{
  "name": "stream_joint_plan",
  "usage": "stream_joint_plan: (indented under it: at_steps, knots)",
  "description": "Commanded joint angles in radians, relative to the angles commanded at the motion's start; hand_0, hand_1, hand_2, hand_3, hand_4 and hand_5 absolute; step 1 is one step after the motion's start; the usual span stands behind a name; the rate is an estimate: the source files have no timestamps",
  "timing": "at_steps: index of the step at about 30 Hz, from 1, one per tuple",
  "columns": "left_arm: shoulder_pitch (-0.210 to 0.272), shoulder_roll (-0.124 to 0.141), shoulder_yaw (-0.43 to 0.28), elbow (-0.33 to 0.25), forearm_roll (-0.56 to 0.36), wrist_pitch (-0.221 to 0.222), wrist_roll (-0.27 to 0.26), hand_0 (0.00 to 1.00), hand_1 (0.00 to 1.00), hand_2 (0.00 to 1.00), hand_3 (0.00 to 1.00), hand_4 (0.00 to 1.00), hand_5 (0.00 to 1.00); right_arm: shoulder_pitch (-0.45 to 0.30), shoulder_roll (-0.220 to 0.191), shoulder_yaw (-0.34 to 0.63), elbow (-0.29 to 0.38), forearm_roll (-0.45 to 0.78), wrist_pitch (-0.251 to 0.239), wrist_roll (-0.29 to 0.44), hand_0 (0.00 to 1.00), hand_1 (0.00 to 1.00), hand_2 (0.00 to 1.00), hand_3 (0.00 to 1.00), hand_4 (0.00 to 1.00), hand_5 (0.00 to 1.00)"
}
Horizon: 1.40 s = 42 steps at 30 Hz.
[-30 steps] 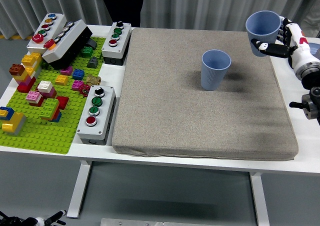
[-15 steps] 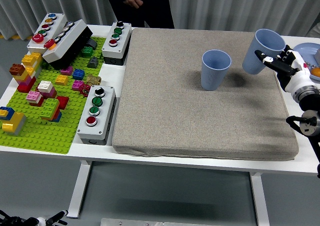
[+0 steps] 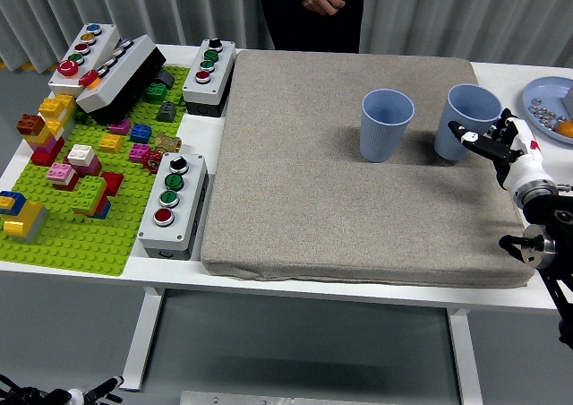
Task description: Pick cup pour cup place
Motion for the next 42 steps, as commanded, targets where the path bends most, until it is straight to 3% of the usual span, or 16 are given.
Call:
stream_joint_plan:
  at_steps: [12, 31, 41, 42]
  knots:
    - [0.002, -0.001, 0.001, 0.0, 0.0, 0.0, 0.0, 0.854, 0.867, 0.885, 0.773, 0.599, 0.998, -0.006, 0.002, 0.0, -0.041, 0.005, 0.04, 0.051, 0.727, 0.595, 0.488, 0.503, 0.521, 0.002]
    - [0.002, -0.001, 0.001, 0.0, 0.003, -0.001, 0.0, 0.854, 0.866, 0.885, 0.772, 0.598, 0.998, -0.019, -0.001, -0.019, -0.047, -0.058, 0.026, 0.064, 0.734, 0.631, 0.497, 0.522, 0.52, 0.002]
    - [0.004, -0.001, 0.005, 0.0, -0.001, 0.0, -0.001, 0.854, 0.866, 0.885, 0.773, 0.599, 0.998, -0.019, -0.004, -0.01, -0.044, -0.083, 0.084, 0.046, 0.741, 0.645, 0.507, 0.542, 0.521, 0.002]
    - [0.004, 0.0, 0.006, 0.0, -0.001, 0.0, -0.001, 0.854, 0.866, 0.885, 0.772, 0.599, 0.998, -0.02, -0.005, -0.009, -0.044, -0.083, 0.088, 0.044, 0.884, 0.829, 0.746, 0.794, 0.692, 0.08]
